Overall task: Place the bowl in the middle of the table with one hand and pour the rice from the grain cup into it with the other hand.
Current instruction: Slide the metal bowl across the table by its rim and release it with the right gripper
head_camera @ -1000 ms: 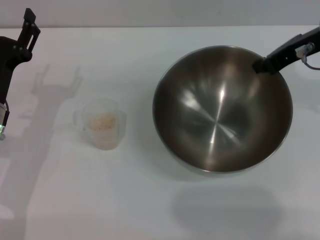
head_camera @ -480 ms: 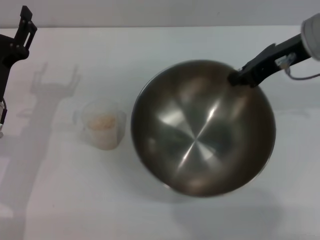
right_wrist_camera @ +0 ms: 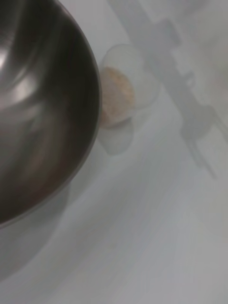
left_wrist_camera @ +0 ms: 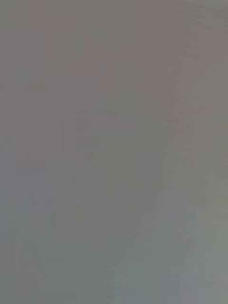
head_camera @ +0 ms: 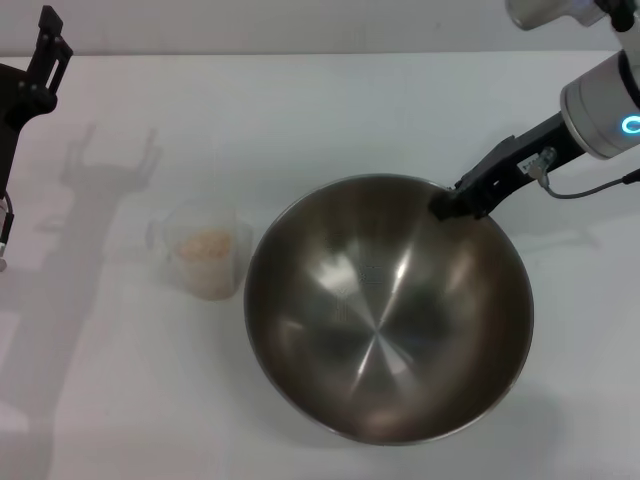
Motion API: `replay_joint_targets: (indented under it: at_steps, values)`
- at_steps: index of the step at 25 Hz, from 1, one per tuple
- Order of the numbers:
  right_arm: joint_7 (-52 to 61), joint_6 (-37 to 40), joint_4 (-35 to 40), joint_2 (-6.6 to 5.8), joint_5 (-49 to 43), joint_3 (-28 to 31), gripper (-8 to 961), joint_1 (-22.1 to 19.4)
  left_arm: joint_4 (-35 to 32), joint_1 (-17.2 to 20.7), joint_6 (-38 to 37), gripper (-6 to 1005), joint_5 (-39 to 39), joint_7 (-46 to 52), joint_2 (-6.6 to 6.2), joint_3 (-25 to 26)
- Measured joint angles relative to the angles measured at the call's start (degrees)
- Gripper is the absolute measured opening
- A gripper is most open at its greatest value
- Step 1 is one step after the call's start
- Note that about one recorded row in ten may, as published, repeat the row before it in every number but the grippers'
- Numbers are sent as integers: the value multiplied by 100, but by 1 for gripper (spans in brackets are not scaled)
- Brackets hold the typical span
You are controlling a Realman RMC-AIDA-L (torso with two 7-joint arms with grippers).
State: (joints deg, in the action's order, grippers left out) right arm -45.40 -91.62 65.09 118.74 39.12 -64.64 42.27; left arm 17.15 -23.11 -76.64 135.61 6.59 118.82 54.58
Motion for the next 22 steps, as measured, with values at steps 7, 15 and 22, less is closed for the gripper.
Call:
replay_joint_targets:
  at_steps: [7,15,22]
  values:
    - [17,36,-290,0,-94,-143,45,139,-2,-15,3,814,0,0,10,0]
    - [94,152,-338,5,-255,-367,54,158,5,-22,16,814,0,0,10,9]
    - [193,181,-345,8,-264,-406,61,234,0,-28,21,814,0,0,10,9]
